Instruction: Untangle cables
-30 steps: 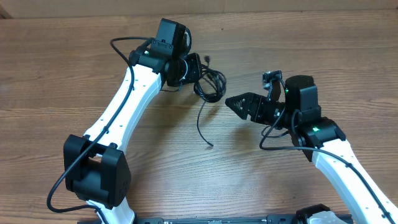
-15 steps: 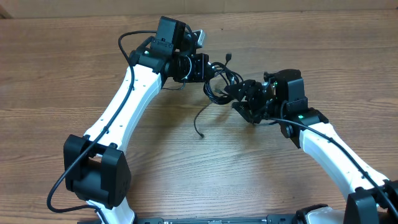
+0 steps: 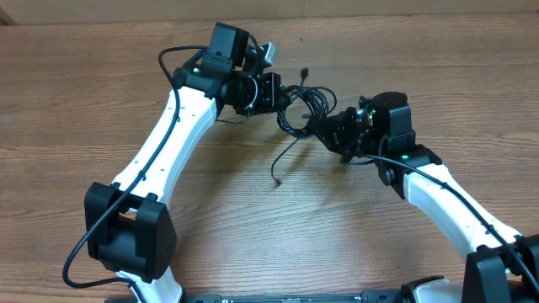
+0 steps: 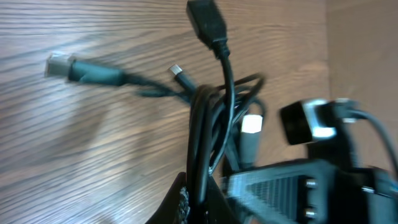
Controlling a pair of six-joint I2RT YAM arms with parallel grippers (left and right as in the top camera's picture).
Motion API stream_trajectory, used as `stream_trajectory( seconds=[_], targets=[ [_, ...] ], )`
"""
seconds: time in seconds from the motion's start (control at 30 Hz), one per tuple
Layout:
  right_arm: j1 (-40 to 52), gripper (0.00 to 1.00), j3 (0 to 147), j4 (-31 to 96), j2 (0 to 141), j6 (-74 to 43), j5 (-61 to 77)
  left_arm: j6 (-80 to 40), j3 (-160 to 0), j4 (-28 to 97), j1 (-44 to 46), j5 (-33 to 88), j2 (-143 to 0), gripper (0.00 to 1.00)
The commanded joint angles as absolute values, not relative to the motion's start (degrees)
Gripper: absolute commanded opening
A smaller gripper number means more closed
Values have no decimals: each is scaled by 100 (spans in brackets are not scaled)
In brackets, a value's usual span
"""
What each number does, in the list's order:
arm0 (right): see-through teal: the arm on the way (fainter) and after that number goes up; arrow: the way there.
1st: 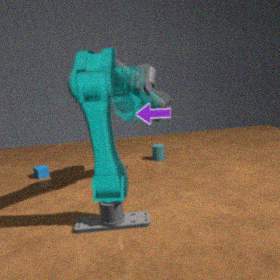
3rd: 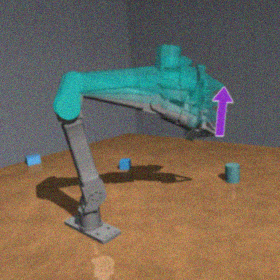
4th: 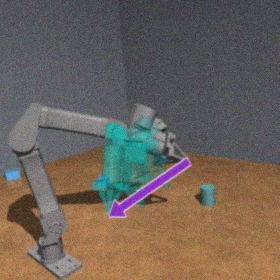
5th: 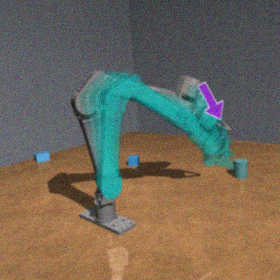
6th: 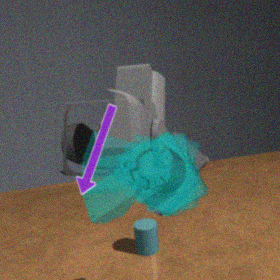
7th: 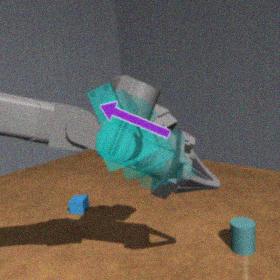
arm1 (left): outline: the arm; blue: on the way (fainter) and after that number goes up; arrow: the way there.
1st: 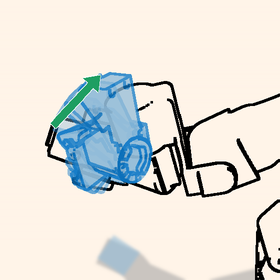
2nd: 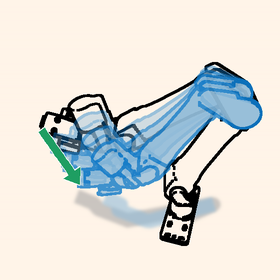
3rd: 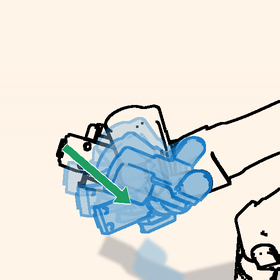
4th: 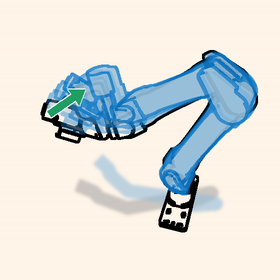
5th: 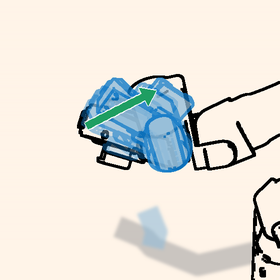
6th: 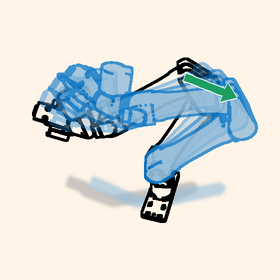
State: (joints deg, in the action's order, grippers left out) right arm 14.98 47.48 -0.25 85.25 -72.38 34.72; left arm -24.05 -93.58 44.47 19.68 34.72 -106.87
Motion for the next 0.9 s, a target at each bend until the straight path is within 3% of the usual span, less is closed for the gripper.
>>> stream_trajectory(
  seconds=[0.0, 0.23, 0.53, 0.77, 0.87],
  targets=[
    [1525, 4, 4882, -766, 8499, -6313, 4077, -2486, -9384, 4617, 2067, 3282, -10573, 4],
    [1525, 4, 4882, -1815, 8499, -4541, 5830, -2912, -9384, 4595, 2067, 2449, -10573, 4],
    [1525, 4, 4882, -2283, 8499, -3400, 7618, -3428, -9384, 4342, 2067, 1896, -10575, 5],
    [1525, 4, 4875, -1896, 8499, -2897, 7850, -3776, -9384, 3601, 1994, 2025, -10575, 4],
    [1525, 4, 4875, -1249, 8499, -2351, 7537, -3767, -9384, 3240, 1826, 2781, -10575, 4]
  ],
)
